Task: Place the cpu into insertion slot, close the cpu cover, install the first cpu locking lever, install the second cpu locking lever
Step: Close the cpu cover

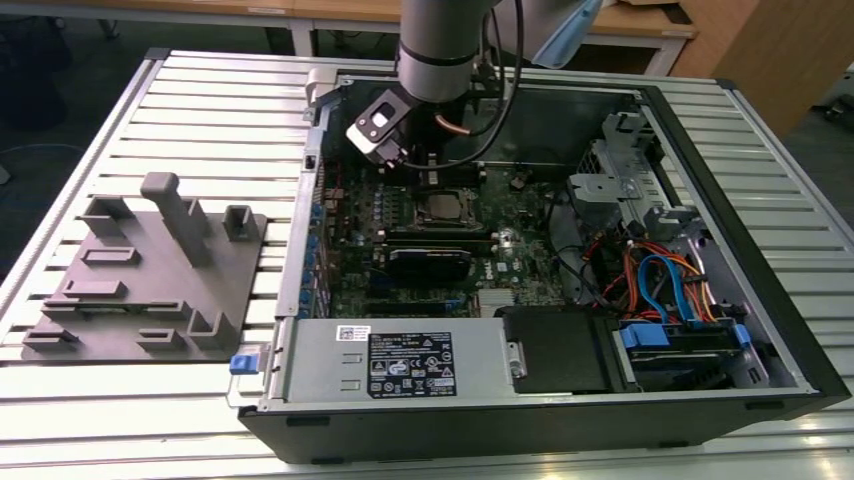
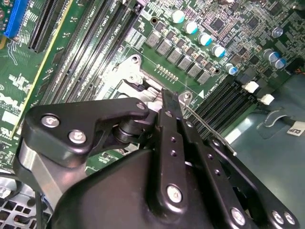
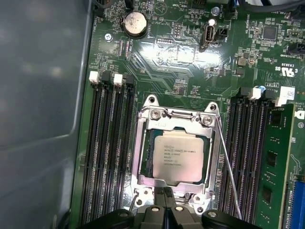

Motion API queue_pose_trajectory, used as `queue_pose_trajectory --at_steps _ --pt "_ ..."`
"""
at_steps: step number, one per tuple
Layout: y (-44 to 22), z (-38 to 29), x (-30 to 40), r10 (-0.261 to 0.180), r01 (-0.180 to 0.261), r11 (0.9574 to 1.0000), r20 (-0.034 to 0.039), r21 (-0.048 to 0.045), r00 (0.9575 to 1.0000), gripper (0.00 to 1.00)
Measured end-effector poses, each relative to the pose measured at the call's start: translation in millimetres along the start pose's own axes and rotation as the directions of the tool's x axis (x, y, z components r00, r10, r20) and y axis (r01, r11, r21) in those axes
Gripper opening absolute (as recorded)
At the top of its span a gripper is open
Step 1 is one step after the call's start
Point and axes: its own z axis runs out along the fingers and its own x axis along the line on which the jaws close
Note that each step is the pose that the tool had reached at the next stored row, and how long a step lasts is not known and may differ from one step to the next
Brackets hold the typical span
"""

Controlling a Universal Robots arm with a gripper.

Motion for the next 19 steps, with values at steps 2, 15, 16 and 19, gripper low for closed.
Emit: queue_pose_trajectory --at_steps 2,15,16,19 --pt "0.0 -0.2 0.0 0.000 0.000 1.0000 -0.0002 -0.0002 1.0000 0.10" --pt "14.7 -0.5 -1.5 0.000 0.000 1.0000 0.0000 -0.0001 1.0000 0.10" --pt "17.2 -0.5 -1.7 0.000 0.000 1.0000 0.0000 -0.0002 1.0000 0.10" --pt "22.9 -0.6 -2.3 0.000 0.000 1.0000 0.0000 -0.0001 1.0000 0.10"
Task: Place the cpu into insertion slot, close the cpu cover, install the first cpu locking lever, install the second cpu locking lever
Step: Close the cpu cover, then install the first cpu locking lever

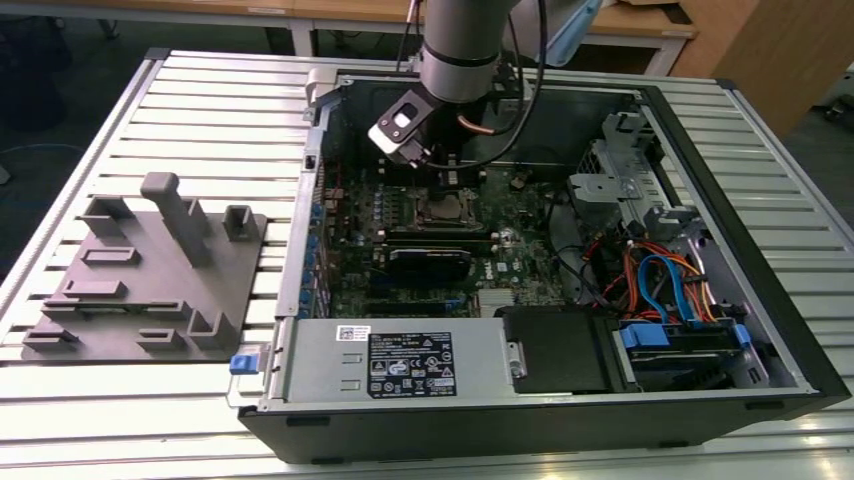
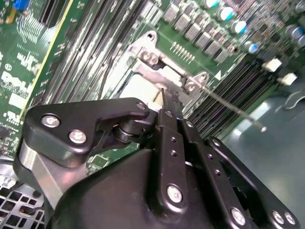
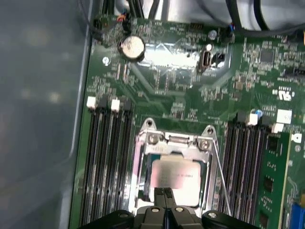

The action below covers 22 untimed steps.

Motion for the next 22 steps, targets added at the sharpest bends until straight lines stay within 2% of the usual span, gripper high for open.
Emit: queue_pose_trajectory --at_steps 5,19,22 --pt "4.5 0.0 -0.5 0.000 0.000 1.0000 -0.0001 -0.0001 1.0000 0.10" --pt "4.8 -0.1 -0.5 0.000 0.000 1.0000 -0.0001 -0.0001 1.0000 0.10" --pt "4.8 -3.6 -0.4 0.000 0.000 1.0000 0.0001 0.0000 1.0000 0.10"
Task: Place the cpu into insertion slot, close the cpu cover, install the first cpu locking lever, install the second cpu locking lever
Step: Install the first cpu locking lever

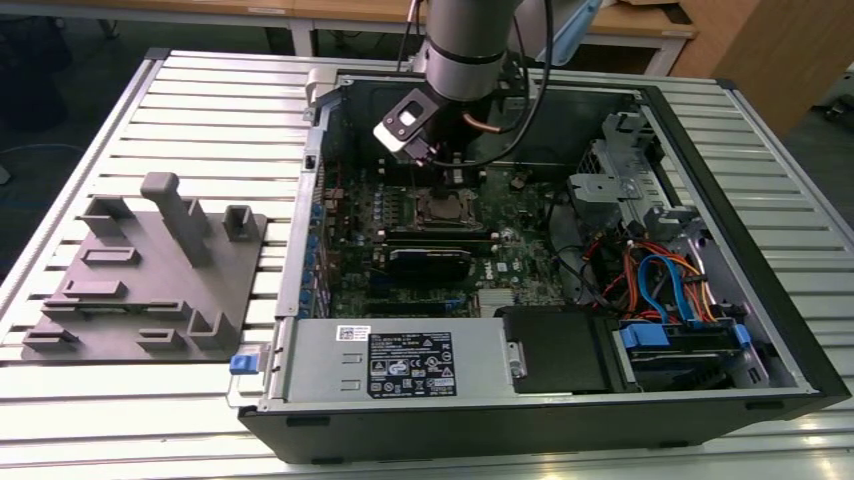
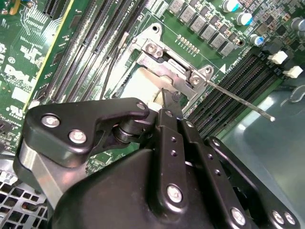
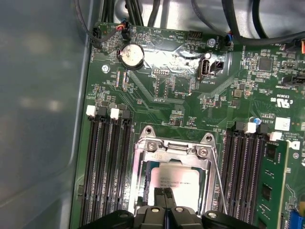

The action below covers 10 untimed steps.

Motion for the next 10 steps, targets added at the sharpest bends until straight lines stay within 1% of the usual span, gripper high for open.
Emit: queue_pose_trajectory --at_steps 2,7,10 --pt "-0.1 -5.7 0.1 0.000 0.000 1.0000 0.0000 0.0000 1.0000 0.10" --pt "-0.3 -22.4 0.4 0.000 0.000 1.0000 -0.0001 -0.0001 1.0000 0.10" --pt "-0.4 -30.7 0.6 0.000 0.000 1.0000 0.0000 -0.0001 1.0000 0.10"
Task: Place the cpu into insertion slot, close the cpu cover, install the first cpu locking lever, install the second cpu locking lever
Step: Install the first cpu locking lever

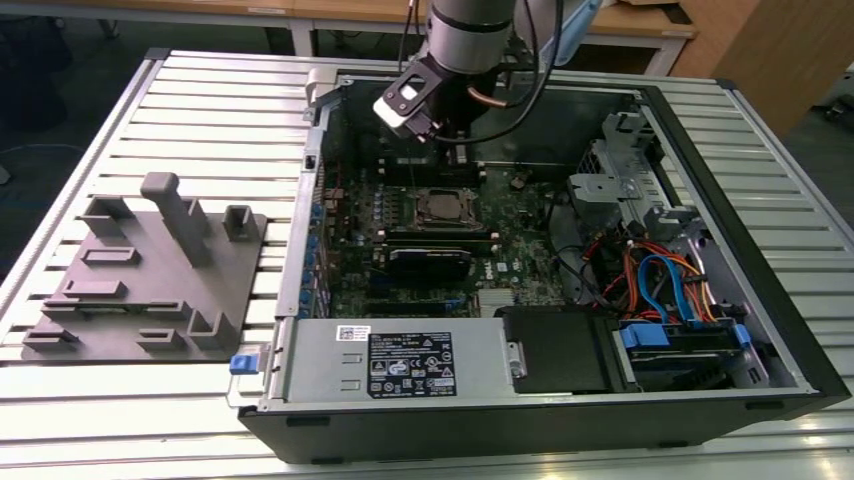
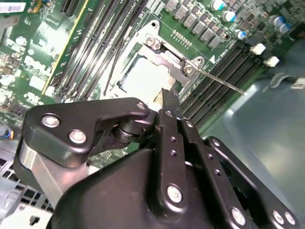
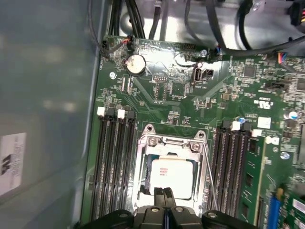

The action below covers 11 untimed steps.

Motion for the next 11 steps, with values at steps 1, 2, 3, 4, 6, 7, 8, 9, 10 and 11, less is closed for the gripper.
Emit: queue_pose_trajectory --at_steps 1,2,3,4,6,7,8,9,10,11 --pt "0.0 -2.1 0.1 0.000 0.000 1.0000 -0.0001 0.0000 1.0000 0.10" --pt "0.0 -3.4 0.1 0.000 0.000 1.0000 -0.0001 0.0000 1.0000 0.10" --pt "0.0 -3.9 0.1 0.000 0.000 1.0000 -0.0001 0.0000 1.0000 0.10" --pt "0.0 -3.8 0.1 0.000 0.000 1.0000 -0.0002 -0.0001 1.0000 0.10" --pt "0.0 -3.9 0.1 0.000 0.000 1.0000 -0.0002 -0.0001 1.0000 0.10" --pt "0.0 -3.9 0.1 0.000 0.000 1.0000 -0.0003 -0.0001 1.0000 0.10" --pt "0.0 -3.9 0.1 -0.003 0.003 1.0000 -0.0002 0.0000 1.0000 0.10" --pt "-0.1 -4.0 0.1 -0.016 0.016 0.9999 0.0002 0.0004 0.9999 0.10" --pt "-0.1 -4.0 0.0 -0.034 0.034 0.9994 0.0005 0.0007 0.9994 0.10" --pt "-0.1 -4.0 0.1 -0.052 0.052 0.9987 0.0007 0.0011 0.9987 0.10"
